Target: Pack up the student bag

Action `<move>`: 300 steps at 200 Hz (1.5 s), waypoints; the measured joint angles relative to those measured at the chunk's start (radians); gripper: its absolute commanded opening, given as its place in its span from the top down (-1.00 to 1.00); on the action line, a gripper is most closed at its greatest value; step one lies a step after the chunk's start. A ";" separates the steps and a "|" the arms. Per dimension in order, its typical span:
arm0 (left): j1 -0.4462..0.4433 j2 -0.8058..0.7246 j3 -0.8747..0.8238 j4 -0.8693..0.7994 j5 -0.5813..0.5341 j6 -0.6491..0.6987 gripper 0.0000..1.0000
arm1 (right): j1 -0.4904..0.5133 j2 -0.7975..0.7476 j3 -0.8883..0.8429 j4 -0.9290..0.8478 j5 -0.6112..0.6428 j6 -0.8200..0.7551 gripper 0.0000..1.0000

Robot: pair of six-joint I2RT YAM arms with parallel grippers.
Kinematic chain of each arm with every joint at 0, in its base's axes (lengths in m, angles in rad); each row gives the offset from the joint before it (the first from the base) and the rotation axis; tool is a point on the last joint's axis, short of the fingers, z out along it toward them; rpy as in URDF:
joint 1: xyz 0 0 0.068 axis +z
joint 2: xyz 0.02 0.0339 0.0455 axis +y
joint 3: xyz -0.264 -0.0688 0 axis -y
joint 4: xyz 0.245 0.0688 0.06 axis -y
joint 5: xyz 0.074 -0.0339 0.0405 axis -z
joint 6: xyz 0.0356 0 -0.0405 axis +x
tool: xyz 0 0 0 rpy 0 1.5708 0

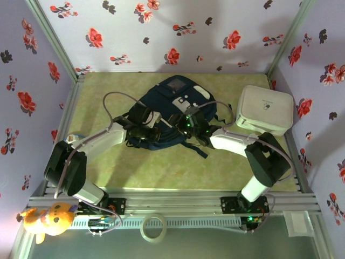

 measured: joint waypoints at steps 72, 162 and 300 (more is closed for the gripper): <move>0.000 0.000 0.000 -0.003 -0.020 0.000 0.90 | -0.002 0.030 0.000 -0.002 0.009 0.049 0.50; -0.002 0.023 0.000 0.010 -0.027 -0.025 0.84 | -0.002 0.036 0.000 -0.004 0.009 0.054 0.71; -0.044 0.084 0.045 -0.014 -0.106 -0.038 0.71 | -0.002 0.036 0.000 -0.005 0.009 0.058 0.70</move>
